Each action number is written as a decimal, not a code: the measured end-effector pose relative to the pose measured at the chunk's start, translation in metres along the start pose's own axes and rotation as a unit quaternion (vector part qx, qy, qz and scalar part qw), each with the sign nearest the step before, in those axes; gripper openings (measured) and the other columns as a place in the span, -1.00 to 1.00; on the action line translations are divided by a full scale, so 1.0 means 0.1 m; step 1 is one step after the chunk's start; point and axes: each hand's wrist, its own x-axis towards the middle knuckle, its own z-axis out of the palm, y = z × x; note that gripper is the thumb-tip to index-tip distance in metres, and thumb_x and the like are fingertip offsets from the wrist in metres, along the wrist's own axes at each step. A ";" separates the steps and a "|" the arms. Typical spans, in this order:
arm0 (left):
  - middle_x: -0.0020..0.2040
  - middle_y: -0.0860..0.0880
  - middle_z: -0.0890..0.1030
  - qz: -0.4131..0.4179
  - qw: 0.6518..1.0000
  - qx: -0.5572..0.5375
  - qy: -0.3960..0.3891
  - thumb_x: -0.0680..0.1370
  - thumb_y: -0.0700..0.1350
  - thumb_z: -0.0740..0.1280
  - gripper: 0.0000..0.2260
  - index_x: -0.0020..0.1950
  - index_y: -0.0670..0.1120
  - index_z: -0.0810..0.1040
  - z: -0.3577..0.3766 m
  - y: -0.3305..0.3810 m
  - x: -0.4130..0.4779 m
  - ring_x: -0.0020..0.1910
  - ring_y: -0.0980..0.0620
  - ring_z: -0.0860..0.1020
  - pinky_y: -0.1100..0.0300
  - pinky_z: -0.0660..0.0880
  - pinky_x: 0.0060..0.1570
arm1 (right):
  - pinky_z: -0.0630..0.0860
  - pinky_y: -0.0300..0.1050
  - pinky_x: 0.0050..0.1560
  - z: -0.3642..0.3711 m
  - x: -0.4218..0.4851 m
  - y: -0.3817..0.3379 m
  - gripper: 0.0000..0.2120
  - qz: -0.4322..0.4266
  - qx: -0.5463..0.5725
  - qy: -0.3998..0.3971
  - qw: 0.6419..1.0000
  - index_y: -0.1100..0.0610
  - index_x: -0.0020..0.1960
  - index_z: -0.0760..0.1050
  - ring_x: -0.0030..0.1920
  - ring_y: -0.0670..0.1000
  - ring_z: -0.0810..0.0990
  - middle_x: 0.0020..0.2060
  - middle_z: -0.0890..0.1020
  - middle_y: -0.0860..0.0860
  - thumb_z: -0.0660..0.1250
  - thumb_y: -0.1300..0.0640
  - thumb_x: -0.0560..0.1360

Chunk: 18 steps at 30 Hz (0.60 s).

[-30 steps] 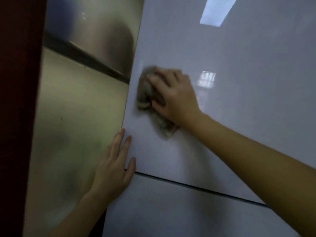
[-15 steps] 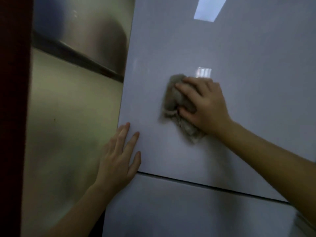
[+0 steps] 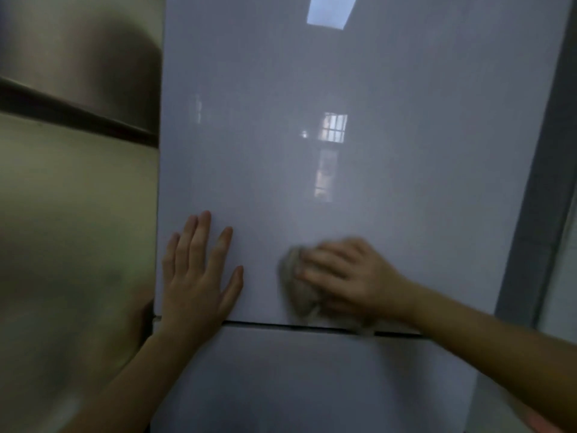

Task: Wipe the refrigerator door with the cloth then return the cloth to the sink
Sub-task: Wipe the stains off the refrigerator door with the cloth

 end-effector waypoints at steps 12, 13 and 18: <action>0.58 -0.29 0.24 -0.052 0.997 -0.052 0.019 0.59 0.05 0.21 -0.46 0.49 -0.21 0.37 0.05 0.14 0.01 0.58 -0.30 0.19 -0.29 0.07 0.56 | 0.45 0.13 0.22 -0.31 0.27 0.72 -0.48 0.263 -0.044 0.103 0.958 0.17 0.39 0.53 0.22 0.29 0.55 0.33 0.56 0.24 0.44 -0.04 0.50; 0.58 -0.29 0.24 -0.054 0.997 -0.053 0.013 0.59 0.06 0.20 -0.46 0.49 -0.21 0.37 0.04 0.14 0.01 0.58 -0.30 0.18 -0.28 0.06 0.56 | 0.47 0.13 0.20 -0.20 0.13 0.47 -0.52 0.198 -0.026 0.075 0.977 0.17 0.36 0.55 0.21 0.28 0.56 0.33 0.57 0.25 0.40 -0.06 0.54; 0.57 -0.32 0.24 -0.054 0.998 -0.041 0.011 0.58 0.05 0.22 -0.45 0.48 -0.23 0.35 -0.05 0.20 0.10 0.57 -0.31 0.21 -0.31 0.11 0.53 | 0.51 -0.02 0.11 -0.08 -0.46 -0.28 -0.69 -0.011 0.023 -0.053 0.998 0.04 0.30 0.63 0.20 0.15 0.62 0.29 0.63 0.10 0.21 -0.04 0.69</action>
